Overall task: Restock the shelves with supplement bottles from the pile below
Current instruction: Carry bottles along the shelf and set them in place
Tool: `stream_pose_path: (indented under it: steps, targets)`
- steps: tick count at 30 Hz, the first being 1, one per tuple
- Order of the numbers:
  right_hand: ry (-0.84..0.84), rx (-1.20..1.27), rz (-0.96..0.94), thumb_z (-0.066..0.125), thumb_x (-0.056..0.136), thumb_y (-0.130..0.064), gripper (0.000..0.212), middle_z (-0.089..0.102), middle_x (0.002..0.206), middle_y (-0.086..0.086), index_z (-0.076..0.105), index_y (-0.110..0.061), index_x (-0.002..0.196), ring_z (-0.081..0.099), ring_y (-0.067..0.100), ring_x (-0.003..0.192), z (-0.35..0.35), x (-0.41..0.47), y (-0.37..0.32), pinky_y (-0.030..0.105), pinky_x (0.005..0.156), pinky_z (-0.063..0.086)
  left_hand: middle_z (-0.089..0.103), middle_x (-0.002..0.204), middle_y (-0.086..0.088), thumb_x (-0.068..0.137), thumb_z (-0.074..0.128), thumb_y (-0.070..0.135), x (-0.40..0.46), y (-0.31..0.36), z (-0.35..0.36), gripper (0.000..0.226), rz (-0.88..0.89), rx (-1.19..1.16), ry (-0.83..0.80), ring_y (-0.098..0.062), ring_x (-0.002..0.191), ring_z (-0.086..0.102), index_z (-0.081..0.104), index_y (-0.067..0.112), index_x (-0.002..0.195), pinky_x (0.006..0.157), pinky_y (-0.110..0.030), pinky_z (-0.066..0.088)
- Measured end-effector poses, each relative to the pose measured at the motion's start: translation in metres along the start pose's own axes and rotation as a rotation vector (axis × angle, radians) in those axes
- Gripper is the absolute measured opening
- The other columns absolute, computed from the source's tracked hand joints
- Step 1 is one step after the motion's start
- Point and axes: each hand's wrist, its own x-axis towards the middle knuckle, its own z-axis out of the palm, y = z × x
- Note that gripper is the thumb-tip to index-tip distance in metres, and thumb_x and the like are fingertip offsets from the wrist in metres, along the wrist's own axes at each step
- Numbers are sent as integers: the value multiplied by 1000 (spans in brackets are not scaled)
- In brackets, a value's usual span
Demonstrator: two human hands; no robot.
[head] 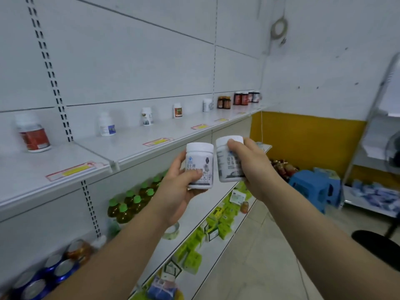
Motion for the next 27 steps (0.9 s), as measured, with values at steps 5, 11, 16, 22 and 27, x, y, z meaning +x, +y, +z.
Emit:
stream_pose_path:
  steps: [5, 11, 16, 22, 27]
  targets:
    - [21, -8, 6, 57, 91, -37, 19, 66, 96, 6, 57, -23, 104, 66, 24, 88, -46, 65, -2, 43, 77, 56, 62, 113, -13, 89, 46, -8, 68, -17, 41, 52, 5, 17, -11, -30, 94, 62, 44, 27, 127, 83, -48, 53]
    - [50, -26, 15, 57, 92, -34, 11, 68, 99, 9, 57, -26, 98, 68, 26, 89, -91, 161, 15, 43, 79, 57, 60, 108, -12, 86, 42, -14, 171, -43, 67, 61, 20, 58, 4, -29, 91, 62, 38, 25, 133, 79, -49, 54]
    - [77, -90, -7, 58, 92, -35, 11, 69, 98, 8, 56, -25, 97, 69, 25, 89, -127, 264, 35, 46, 83, 57, 57, 113, -12, 85, 43, -13, 281, -68, 84, 60, 34, 65, 4, -30, 95, 61, 36, 25, 132, 79, -48, 54]
    - [76, -125, -7, 59, 91, -35, 22, 69, 97, 7, 55, -22, 108, 69, 22, 85, -171, 379, 46, 45, 78, 59, 64, 105, -11, 89, 44, -6, 397, -88, 119, 44, 13, 108, -18, -25, 86, 65, 49, 18, 126, 84, -47, 54]
    - [33, -82, -9, 60, 90, -34, 26, 68, 100, 8, 55, -21, 112, 69, 23, 88, -202, 467, 52, 41, 72, 59, 66, 98, -9, 88, 44, -7, 473, -101, 143, 38, 39, 151, 36, -22, 81, 64, 56, 17, 116, 83, -46, 54]
